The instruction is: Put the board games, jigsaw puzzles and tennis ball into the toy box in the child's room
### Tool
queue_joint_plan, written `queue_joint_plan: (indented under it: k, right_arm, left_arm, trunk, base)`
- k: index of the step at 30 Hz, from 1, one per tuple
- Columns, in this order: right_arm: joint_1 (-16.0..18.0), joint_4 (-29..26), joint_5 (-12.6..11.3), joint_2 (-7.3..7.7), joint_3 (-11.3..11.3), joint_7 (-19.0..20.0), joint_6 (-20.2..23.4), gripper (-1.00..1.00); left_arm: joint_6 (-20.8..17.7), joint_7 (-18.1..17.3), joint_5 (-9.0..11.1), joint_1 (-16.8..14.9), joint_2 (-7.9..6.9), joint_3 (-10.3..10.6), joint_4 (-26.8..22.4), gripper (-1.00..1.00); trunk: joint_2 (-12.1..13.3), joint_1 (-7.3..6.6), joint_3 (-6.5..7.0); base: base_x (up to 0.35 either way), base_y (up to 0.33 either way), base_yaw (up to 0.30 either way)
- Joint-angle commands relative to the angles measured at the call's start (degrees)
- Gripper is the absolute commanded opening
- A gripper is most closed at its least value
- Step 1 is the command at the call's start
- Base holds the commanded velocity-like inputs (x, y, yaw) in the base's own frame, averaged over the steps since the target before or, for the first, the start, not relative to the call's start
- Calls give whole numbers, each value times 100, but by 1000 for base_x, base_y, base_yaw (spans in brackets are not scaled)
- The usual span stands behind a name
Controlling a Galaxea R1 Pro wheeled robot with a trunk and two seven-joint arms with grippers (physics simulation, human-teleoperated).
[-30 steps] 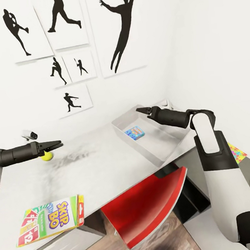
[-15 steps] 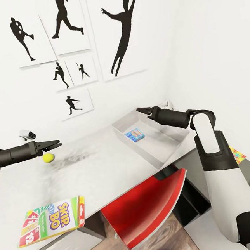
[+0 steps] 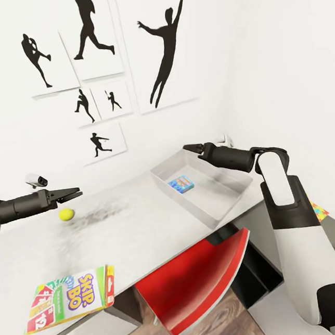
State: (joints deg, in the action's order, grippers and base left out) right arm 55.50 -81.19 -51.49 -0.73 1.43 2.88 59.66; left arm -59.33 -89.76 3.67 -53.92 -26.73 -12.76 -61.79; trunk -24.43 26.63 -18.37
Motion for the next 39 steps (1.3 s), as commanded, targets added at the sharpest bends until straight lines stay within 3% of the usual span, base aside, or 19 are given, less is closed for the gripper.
queue_joint_plan:
  k: [1, 17, 39]
  right_arm:
    - [4, -3, 31, -6, 17, 32, 34, 100]
    - [-22, -45, 24, -6, 177, 45, 34, 100]
    - [-162, -34, 25, -6, 183, 40, 34, 100]
  left_arm:
    - [-61, -24, -5, -4, -5, 2, 1, 100]
    - [-59, -24, 2, -4, -319, -85, 9, 100]
    - [-61, -24, 2, 4, -354, -129, 9, 100]
  trunk:
    - [-10, 3, 0]
    - [-10, 3, 153]
    - [-10, 3, 363]
  base:
    - [0, 0, 0]
    - [0, 0, 0]
    - [-11, -20, 0]
